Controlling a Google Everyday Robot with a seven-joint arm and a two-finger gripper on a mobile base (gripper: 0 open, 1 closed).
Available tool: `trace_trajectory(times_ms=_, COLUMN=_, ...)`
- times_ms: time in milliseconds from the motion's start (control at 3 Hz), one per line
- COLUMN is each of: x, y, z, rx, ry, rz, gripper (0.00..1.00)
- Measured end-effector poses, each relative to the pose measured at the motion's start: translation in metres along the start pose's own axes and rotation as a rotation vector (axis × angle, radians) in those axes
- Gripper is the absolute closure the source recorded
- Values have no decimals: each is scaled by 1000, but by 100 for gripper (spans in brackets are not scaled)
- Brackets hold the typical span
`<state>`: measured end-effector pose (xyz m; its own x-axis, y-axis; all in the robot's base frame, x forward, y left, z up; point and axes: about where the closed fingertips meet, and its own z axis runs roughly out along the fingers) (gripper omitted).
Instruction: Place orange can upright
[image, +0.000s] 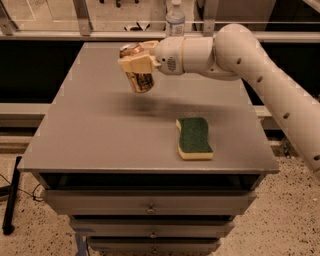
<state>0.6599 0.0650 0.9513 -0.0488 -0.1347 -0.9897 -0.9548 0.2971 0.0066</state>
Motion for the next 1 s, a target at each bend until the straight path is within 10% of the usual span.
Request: trace_trajectory(times_ms=1000, x=36, y=-3, z=-60, rx=-54, ry=-137, rz=-173, gripper=100)
